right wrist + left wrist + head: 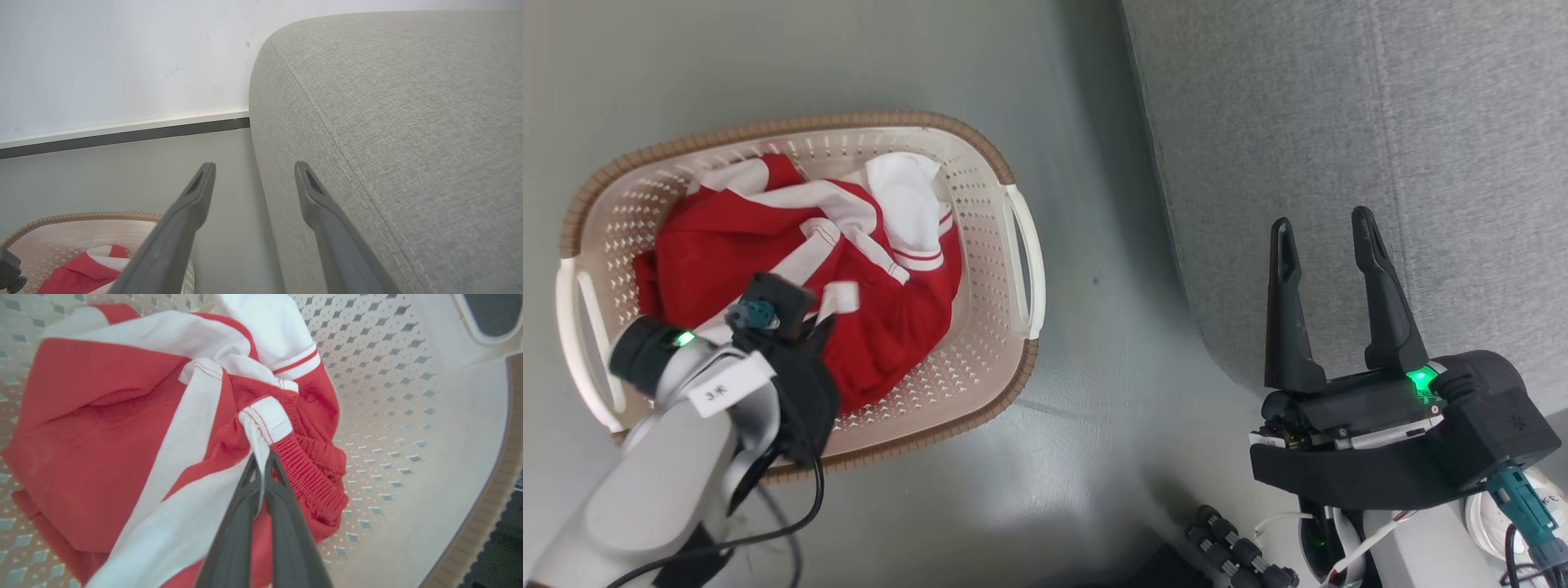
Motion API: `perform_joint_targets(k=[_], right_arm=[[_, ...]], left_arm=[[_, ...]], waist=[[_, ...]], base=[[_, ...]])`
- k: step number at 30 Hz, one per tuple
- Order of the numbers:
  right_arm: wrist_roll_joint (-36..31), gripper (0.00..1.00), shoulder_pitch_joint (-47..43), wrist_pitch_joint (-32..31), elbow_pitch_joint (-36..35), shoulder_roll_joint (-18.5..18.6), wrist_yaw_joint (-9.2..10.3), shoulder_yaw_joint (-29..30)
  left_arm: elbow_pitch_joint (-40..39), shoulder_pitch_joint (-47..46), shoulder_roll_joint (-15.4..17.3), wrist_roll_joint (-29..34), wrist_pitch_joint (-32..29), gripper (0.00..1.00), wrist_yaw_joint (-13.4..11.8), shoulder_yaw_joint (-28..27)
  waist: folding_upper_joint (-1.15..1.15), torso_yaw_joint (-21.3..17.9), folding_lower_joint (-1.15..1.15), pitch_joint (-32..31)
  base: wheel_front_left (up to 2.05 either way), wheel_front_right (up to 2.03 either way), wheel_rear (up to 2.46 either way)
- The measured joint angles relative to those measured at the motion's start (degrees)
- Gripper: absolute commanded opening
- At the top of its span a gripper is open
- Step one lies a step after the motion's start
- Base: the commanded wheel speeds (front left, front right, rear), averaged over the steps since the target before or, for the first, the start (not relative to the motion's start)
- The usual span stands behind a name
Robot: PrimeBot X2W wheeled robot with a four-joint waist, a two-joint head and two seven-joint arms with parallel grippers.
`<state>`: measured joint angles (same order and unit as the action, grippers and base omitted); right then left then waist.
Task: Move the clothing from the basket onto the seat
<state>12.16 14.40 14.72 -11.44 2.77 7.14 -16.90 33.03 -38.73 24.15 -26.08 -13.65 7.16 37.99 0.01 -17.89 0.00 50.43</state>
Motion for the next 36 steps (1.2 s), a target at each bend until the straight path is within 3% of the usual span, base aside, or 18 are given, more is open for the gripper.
perform_joint_targets(k=[8, 16, 20, 23, 31, 36], right_arm=[[-0.09, 1.00, 0.20, 0.00, 2.53, -0.02, 0.00, 1.49], [-5.98, 1.00, 2.94, 0.00, 6.83, 0.03, 0.00, 1.27], [-9.90, 1.00, 5.92, 0.00, 10.93, 0.24, -0.11, -4.24], [-12.09, 1.00, 8.33, 0.00, 15.11, 0.60, -3.47, -8.81], [-12.58, 1.00, 11.83, 0.00, 23.93, 1.62, -10.12, -14.49], [-12.07, 1.00, 12.01, 0.00, 28.06, 1.43, -11.77, -17.19]], left_arm=[[-2.46, 0.24, -4.82, -8.04, 9.16, 0.00, 0.00, -5.65], [-9.13, 4.25, -4.99, -13.66, 18.01, 0.00, -0.01, -7.77], [-12.70, 5.20, -4.98, -14.33, 20.93, 0.00, -0.01, -7.72], [-15.68, 5.48, -5.12, -15.37, 22.45, 0.00, -0.01, -6.97], [-22.23, 6.56, -6.54, -16.14, 24.36, 0.00, -0.01, -4.41], [-24.42, 8.11, -7.99, -16.13, 24.39, 0.00, -0.01, -3.09]], waist=[[0.00, 0.83, 0.00, -3.24], [-0.01, 4.26, -0.01, -9.13], [-0.01, 6.66, -0.01, -11.89], [-0.01, 8.57, -0.01, -14.06], [-0.01, 13.67, -0.01, -20.42], [-0.01, 16.42, -0.01, -24.84]], base=[[0.00, 0.00, 0.00], [0.00, 0.00, 0.00], [0.00, 0.00, 0.00], [0.00, 0.00, 0.00], [0.00, 0.00, 0.00], [0.00, 0.00, 0.00]])
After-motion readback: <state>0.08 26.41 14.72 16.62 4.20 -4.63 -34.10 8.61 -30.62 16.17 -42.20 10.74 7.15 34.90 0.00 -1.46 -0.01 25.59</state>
